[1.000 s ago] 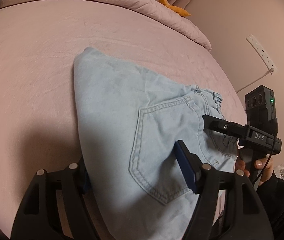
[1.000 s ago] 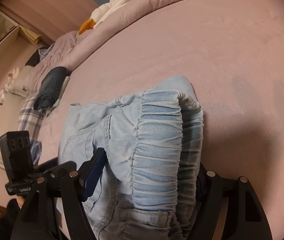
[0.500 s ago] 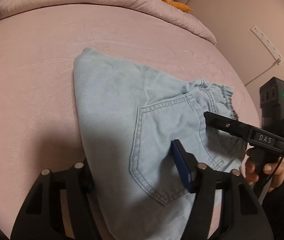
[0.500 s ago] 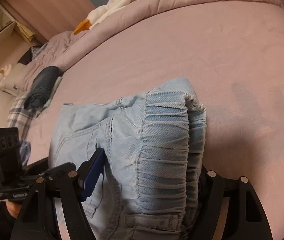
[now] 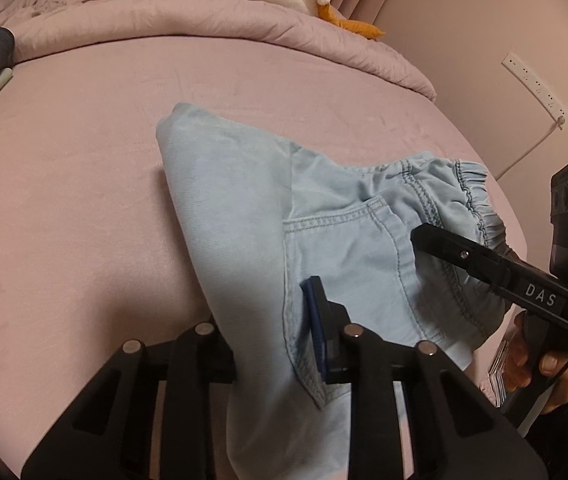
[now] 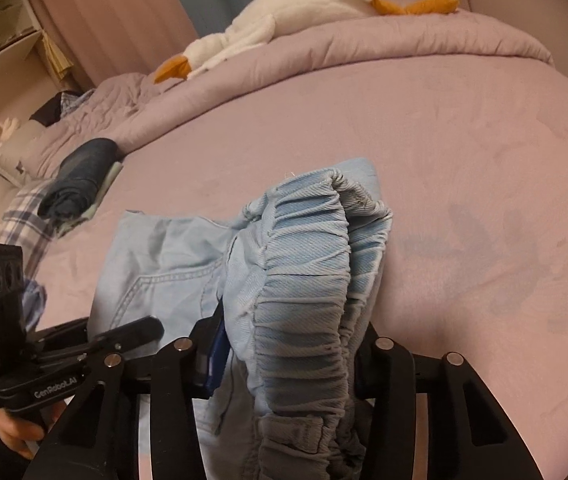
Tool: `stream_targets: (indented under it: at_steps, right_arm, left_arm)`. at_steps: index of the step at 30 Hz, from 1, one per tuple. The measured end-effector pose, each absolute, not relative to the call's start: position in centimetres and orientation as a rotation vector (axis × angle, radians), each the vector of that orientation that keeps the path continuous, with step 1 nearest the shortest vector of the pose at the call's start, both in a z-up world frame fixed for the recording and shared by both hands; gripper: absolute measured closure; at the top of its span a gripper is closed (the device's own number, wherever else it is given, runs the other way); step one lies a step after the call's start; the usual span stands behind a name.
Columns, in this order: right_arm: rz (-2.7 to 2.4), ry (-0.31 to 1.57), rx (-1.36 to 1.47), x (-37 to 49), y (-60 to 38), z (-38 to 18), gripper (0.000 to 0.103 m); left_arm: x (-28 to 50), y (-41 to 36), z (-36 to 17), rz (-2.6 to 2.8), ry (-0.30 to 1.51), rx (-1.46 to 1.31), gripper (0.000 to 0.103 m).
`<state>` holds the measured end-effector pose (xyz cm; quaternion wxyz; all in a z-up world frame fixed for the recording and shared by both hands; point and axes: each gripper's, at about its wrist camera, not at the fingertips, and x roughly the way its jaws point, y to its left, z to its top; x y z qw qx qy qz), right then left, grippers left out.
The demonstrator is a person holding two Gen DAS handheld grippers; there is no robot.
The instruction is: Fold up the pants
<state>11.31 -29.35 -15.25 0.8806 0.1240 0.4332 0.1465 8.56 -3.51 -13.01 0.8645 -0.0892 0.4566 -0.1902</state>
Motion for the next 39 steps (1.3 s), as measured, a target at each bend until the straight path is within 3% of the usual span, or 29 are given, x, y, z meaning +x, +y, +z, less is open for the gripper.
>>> stream_targets:
  at_steps: [39]
  right_arm:
    - [0.546,0.735,0.095,7.5,-19.4,-10.2,0.060]
  left_arm:
    - [-0.2,4.1,-8.3,-0.249,0.815,-0.255,0.078]
